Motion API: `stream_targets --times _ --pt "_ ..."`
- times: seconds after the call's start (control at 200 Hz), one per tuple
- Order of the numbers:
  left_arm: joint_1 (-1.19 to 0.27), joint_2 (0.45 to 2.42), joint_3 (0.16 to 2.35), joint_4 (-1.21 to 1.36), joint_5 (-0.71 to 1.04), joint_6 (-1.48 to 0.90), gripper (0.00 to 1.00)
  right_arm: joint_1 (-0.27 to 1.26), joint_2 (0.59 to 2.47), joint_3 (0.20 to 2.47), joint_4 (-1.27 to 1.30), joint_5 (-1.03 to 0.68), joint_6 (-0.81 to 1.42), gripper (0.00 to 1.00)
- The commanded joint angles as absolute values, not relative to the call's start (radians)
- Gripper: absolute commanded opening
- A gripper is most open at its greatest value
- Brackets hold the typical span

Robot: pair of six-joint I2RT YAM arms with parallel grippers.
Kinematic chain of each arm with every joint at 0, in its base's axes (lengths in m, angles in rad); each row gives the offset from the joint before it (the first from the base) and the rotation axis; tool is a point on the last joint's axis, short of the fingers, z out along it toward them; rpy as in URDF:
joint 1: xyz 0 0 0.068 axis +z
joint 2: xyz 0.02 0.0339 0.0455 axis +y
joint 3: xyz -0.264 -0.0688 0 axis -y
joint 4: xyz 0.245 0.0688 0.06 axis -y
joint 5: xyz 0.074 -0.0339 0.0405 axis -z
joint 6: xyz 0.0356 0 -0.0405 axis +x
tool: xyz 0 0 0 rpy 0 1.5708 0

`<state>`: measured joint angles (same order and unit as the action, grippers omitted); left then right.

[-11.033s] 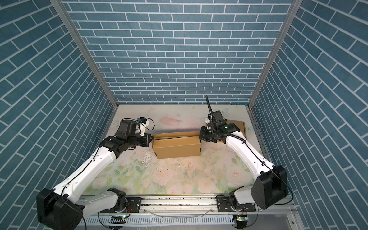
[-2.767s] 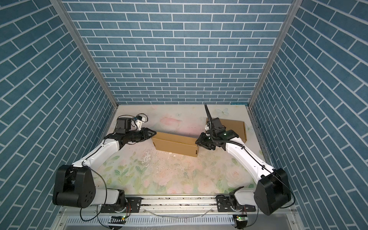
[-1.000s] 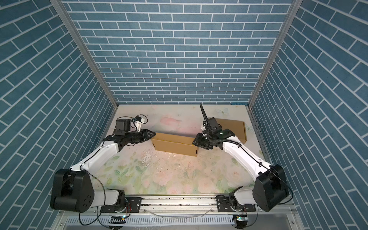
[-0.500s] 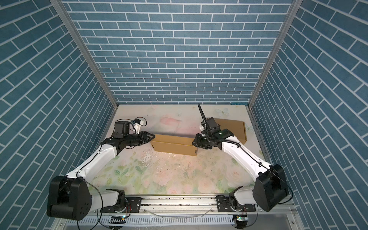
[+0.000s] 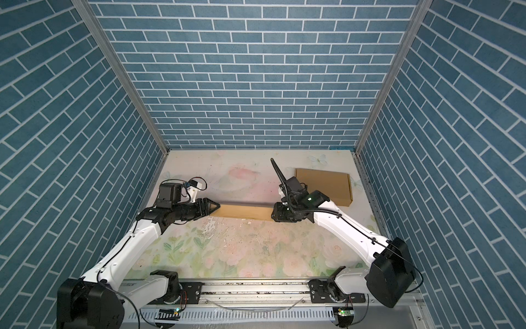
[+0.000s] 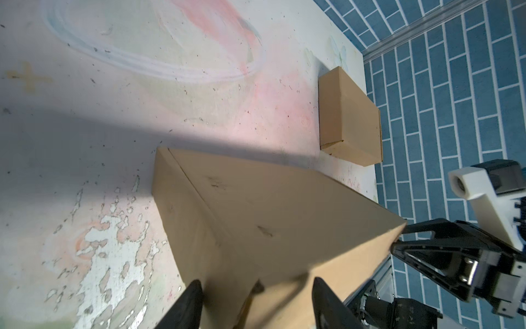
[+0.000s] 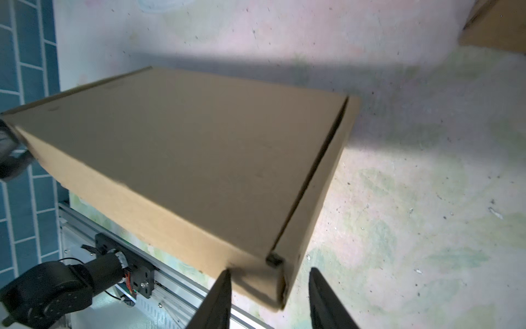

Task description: Fold the paper box

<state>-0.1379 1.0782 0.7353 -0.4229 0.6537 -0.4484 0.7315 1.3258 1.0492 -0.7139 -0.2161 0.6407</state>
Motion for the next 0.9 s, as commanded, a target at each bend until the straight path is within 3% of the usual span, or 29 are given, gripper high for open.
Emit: stream_targets --times 0.0,0.29,0.485,0.67,0.895 --pt "-0.144 1.044 0.716 -0.479 0.648 -0.427 0.65 0.748 1.324 0.986 -0.77 -0.167 0.616 0.48" --pt "-0.147 1.043 0.702 -0.493 0.598 -0.419 0.69 0.747 1.35 0.943 -0.719 -0.162 0.642 0.6" --pt "-0.251 1.072 0.629 -0.436 0.433 -0.446 0.71 0.69 1.425 0.933 -0.607 -0.189 0.68 0.69" --pt "-0.308 1.2 0.611 -0.315 0.362 -0.485 0.71 0.631 1.564 0.962 -0.492 -0.271 0.668 0.69" --pt "-0.347 1.353 0.681 -0.139 0.427 -0.558 0.67 0.61 1.731 1.104 -0.441 -0.356 0.649 0.64"
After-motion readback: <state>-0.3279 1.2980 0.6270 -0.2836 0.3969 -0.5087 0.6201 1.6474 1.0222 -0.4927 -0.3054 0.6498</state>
